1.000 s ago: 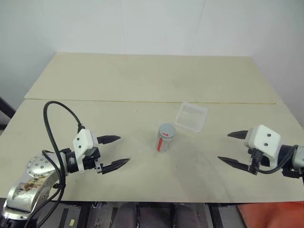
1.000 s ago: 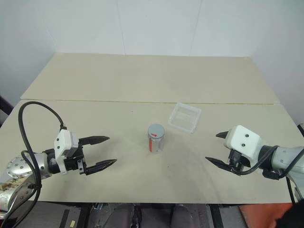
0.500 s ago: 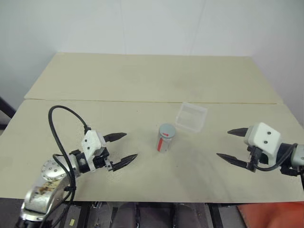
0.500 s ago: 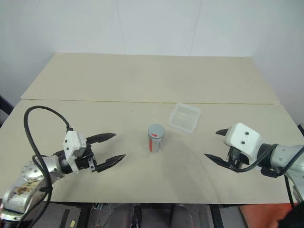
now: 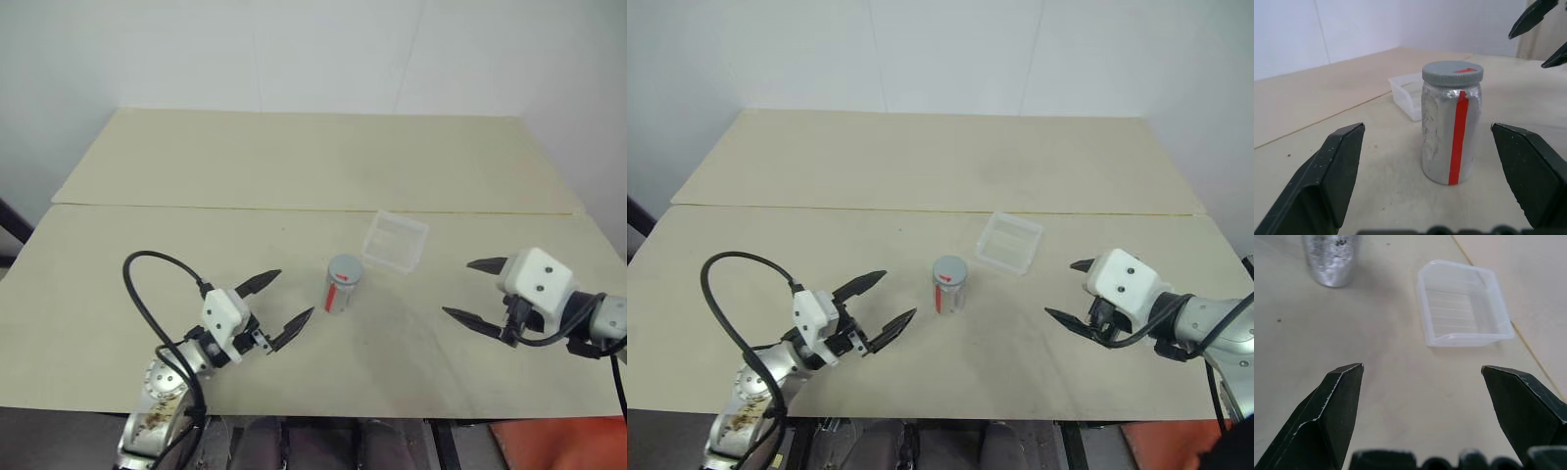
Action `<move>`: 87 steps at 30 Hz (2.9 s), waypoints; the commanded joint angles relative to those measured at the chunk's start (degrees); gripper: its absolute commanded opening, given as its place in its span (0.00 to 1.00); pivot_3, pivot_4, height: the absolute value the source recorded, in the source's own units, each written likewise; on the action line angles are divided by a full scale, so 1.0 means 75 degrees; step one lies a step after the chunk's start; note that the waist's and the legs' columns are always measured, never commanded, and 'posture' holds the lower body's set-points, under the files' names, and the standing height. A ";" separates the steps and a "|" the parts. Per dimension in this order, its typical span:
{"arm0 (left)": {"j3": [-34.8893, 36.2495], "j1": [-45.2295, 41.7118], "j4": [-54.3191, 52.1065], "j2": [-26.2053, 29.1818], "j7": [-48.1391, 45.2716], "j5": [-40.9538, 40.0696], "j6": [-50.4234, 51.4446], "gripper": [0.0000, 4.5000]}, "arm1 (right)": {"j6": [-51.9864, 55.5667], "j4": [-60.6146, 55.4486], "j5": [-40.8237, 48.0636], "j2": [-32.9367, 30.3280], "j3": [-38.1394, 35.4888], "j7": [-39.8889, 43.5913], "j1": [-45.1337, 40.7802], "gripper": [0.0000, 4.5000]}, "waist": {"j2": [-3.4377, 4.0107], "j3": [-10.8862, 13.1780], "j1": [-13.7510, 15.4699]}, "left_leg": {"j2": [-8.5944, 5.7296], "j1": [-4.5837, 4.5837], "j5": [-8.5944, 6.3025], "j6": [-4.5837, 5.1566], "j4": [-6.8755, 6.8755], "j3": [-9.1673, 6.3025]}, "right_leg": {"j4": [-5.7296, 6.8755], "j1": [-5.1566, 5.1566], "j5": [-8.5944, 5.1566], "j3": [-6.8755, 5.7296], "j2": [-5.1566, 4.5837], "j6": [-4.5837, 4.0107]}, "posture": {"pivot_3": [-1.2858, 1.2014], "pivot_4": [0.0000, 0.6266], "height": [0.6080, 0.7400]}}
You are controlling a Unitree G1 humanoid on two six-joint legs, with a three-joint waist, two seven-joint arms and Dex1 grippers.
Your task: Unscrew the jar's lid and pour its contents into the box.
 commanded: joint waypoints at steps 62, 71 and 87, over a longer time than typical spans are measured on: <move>-0.1693 -0.1524 0.3012 -0.2216 0.2995 0.2427 -0.1881 1.00 | 0.0570 -0.0830 -0.0594 0.0178 -0.1183 -0.0590 0.0436 0.99 | 0.0001 -0.0001 0.0077 | -0.0004 -0.0004 -0.0003 0.0005 0.0007 -0.0004 | 0.0000 0.0000 0.0002 -0.0001 0.0000 0.0003 | 0.52 0.24 1.00; -0.1665 -0.1556 0.3066 -0.2271 0.3074 0.2410 -0.1949 0.86 | 0.0574 -0.0840 -0.0640 0.0173 -0.1176 -0.0590 0.0428 1.00 | 0.0001 -0.0001 0.0077 | -0.0004 -0.0004 -0.0003 0.0005 0.0007 -0.0004 | 0.0000 0.0000 0.0002 -0.0001 0.0000 0.0003 | 0.52 0.24 1.00; -0.1689 -0.1416 0.2877 -0.2234 0.2924 0.2236 -0.1870 0.42 | 0.0642 -0.0926 -0.0671 0.0189 -0.1172 -0.0629 0.0419 1.00 | 0.0001 -0.0001 0.0076 | -0.0004 -0.0004 -0.0003 0.0005 0.0007 -0.0004 | 0.0000 0.0000 0.0002 -0.0001 0.0000 0.0004 | 0.52 0.24 1.00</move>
